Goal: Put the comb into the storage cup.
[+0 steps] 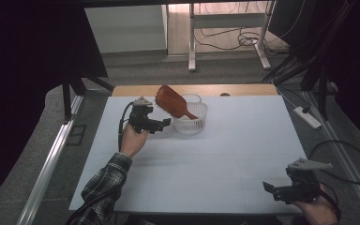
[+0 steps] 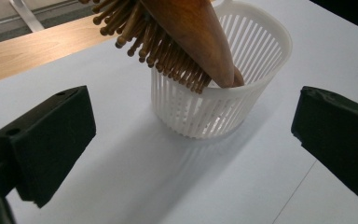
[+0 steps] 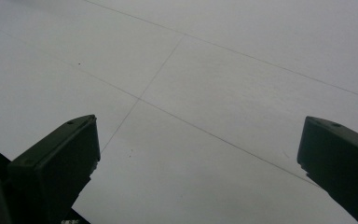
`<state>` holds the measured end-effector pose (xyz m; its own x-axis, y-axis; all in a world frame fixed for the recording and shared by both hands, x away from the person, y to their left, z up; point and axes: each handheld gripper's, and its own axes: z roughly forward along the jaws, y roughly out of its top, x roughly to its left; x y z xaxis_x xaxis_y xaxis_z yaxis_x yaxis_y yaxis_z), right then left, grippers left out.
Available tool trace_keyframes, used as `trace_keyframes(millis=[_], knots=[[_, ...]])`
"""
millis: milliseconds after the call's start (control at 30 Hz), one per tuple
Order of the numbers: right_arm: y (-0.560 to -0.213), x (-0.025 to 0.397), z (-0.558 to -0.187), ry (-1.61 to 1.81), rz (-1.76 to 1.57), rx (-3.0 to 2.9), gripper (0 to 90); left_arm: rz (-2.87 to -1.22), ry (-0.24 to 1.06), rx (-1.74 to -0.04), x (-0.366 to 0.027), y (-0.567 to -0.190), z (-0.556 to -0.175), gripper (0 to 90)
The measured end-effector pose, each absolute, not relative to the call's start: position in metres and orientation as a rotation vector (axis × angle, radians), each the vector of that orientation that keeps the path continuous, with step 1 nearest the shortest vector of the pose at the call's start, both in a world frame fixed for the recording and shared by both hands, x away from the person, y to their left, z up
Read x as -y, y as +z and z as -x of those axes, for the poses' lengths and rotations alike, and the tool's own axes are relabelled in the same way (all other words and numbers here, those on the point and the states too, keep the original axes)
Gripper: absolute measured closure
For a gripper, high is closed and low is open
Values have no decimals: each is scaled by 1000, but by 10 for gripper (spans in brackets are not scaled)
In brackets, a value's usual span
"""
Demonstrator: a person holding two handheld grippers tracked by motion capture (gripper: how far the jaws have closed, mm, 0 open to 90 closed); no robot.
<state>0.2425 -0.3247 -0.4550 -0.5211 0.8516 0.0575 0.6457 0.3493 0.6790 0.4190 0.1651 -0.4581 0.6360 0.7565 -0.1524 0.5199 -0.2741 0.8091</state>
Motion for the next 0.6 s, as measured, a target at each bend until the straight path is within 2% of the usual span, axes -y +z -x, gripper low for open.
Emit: trace_keyframes(millis=[600], knots=[[-455,324,-242,949,-1318,-2321,0,-1958,311,-1010,-167,-457,-400,0]])
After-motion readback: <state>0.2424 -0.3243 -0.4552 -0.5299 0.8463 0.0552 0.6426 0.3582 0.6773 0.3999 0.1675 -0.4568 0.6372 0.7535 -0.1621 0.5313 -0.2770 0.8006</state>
